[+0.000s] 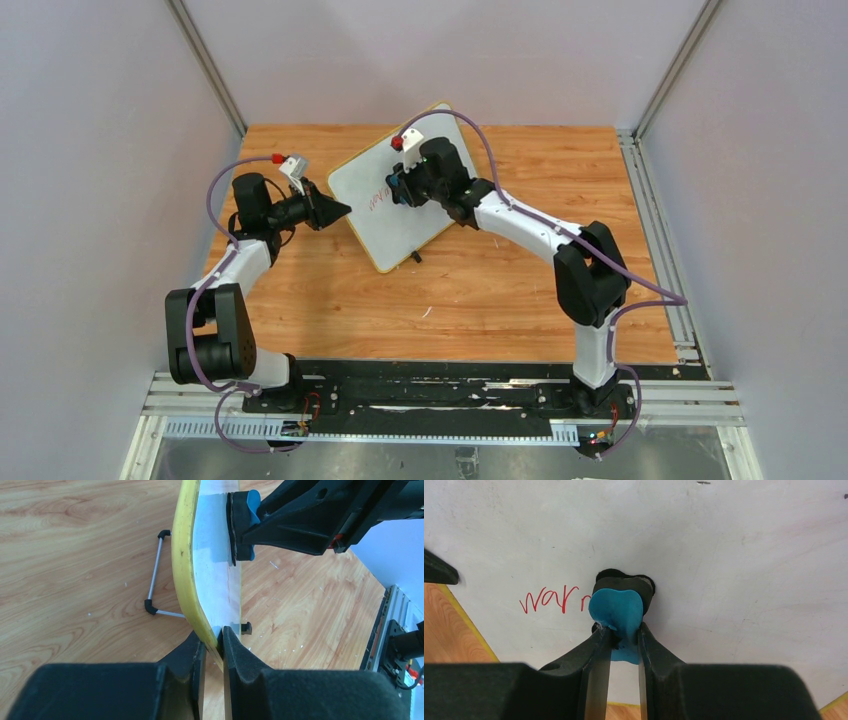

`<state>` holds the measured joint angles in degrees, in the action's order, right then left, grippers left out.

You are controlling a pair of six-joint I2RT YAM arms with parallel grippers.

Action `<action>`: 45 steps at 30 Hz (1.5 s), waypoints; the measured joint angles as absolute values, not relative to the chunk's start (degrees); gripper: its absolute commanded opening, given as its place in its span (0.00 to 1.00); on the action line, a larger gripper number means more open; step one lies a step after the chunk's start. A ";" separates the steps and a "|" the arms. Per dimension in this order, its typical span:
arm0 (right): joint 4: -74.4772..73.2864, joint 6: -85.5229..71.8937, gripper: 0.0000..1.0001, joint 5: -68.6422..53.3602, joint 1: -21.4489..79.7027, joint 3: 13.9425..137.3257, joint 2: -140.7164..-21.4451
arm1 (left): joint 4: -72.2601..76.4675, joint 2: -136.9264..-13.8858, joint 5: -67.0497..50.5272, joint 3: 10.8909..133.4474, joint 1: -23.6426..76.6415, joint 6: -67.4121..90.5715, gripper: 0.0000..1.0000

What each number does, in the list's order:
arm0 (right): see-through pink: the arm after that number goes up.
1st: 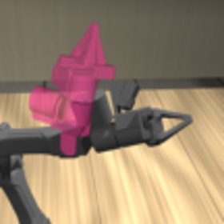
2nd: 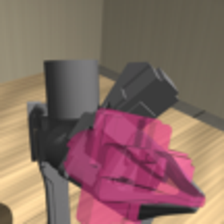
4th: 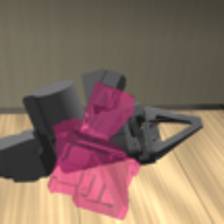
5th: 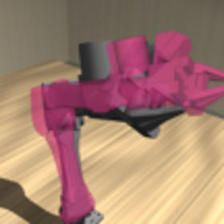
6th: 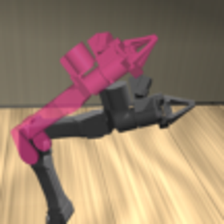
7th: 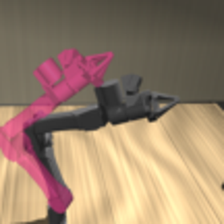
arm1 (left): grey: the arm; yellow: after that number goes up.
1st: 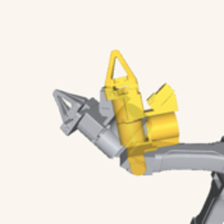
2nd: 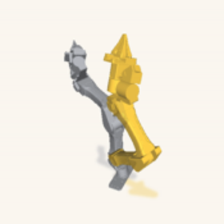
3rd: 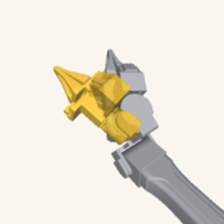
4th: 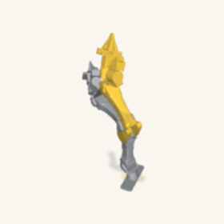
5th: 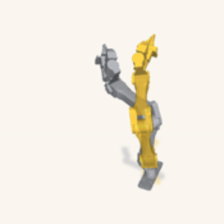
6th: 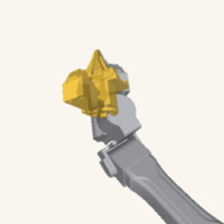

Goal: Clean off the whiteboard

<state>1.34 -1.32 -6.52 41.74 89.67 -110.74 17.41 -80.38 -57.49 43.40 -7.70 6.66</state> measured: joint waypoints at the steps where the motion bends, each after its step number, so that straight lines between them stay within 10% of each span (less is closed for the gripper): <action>1: 1.15 -1.17 0.01 -6.28 41.74 89.91 -110.85 | 17.39 -80.38 -57.47 43.40 -7.70 6.66 0.00; 24: -1.28 -1.50 0.01 -7.40 32.64 92.40 -111.77 | 17.17 -80.38 -57.49 43.51 -7.68 6.48 0.00; 45: -0.25 -2.87 0.01 -5.56 45.78 94.98 -113.32 | 16.29 -80.38 -56.86 43.53 -7.97 6.48 0.00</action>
<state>-0.25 -2.87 -5.56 45.78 94.98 -113.32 16.29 -80.38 -56.86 43.53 -7.97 6.48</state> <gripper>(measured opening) 0.234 0.176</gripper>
